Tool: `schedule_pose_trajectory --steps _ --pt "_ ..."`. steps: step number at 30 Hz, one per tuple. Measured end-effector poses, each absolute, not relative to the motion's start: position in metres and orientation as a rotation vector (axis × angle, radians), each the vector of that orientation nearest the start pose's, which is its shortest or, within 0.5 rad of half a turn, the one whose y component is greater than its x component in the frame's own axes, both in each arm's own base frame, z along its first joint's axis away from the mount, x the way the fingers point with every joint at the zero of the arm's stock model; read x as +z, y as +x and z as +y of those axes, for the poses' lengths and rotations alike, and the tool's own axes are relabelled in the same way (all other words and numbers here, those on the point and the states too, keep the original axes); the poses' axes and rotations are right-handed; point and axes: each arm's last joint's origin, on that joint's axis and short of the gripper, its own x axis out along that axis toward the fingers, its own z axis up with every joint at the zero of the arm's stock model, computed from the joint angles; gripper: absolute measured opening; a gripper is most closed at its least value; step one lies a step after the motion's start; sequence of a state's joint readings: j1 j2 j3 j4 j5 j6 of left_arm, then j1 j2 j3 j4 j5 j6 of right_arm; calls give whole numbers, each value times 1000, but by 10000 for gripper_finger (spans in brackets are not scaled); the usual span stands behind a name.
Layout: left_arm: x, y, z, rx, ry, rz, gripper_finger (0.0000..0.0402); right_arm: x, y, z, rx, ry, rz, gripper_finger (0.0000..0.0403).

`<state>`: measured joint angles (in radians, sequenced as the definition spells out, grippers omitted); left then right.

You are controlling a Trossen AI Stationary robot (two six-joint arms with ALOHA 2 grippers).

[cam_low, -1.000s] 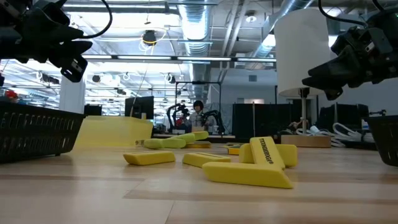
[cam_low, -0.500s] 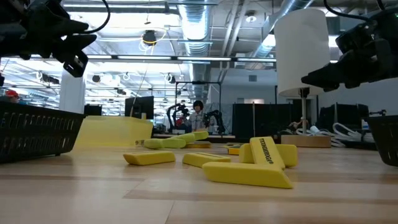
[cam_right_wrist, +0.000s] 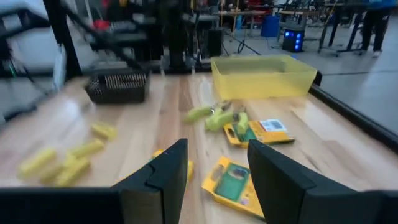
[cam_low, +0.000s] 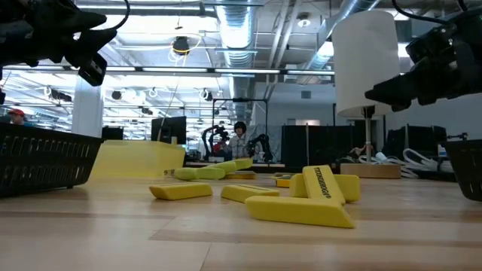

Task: Pick & Place School Supplies
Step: Put the yellow crayon box into the yellow bin

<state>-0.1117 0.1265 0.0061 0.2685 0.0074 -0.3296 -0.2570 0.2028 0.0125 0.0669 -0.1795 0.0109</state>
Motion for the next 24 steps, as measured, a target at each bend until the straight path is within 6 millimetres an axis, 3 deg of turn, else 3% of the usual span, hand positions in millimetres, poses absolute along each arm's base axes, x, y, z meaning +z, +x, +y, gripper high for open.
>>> schedule_pose_trajectory --steps 4,12,17,24 --pt "190 102 -11 -144 -342 -222 99 171 107 -23 -101 101 -19 159" --pt "222 88 -5 -42 -397 -608 99 213 96 -24 -174 151 -489 159" --pt "232 80 -3 -22 -425 -740 99 222 90 -28 -237 453 -664 159" --pt "233 78 -3 -56 -505 -766 99 211 93 -35 -400 802 -685 159"
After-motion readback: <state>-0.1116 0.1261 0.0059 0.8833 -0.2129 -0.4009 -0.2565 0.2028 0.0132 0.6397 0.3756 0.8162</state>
